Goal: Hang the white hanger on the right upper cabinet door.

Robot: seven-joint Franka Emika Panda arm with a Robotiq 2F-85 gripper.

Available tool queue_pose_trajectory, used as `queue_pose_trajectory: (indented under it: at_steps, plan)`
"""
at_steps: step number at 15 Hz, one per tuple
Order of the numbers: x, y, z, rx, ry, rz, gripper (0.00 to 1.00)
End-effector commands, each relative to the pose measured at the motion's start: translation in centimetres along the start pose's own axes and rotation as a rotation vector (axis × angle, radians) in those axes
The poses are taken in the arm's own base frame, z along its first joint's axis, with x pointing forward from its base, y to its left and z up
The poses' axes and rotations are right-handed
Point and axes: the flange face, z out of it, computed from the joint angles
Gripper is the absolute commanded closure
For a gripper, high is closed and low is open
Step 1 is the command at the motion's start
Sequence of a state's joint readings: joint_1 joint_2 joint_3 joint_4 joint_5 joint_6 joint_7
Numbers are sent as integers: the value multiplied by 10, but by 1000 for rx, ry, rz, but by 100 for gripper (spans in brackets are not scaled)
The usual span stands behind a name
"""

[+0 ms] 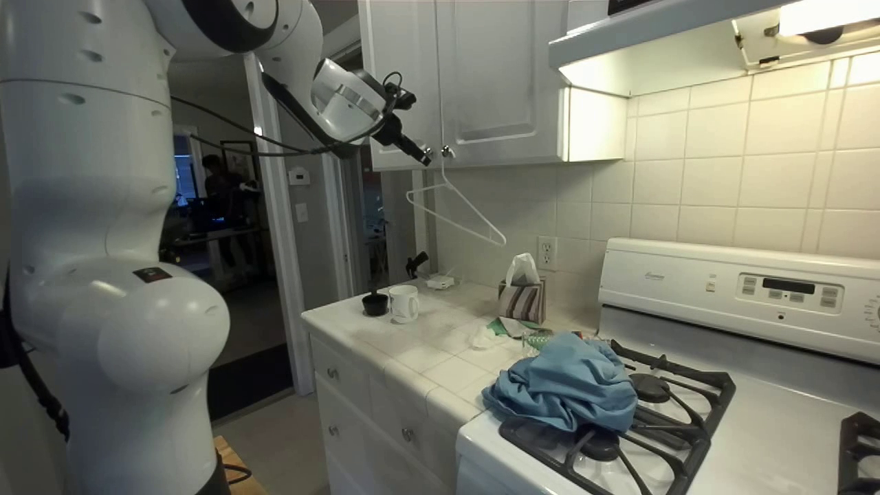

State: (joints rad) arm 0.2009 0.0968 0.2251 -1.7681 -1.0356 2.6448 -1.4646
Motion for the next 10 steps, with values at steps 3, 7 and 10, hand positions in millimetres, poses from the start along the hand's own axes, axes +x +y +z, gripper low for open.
queue_pose_trajectory:
  at_steps: [3, 7, 10]
  plan:
    - [-3, -38, -55, 282, 42, 27, 0]
    - [-6, -69, -93, 537, 95, 62, 0]
    - [-12, -96, -122, 721, 123, 130, 0]
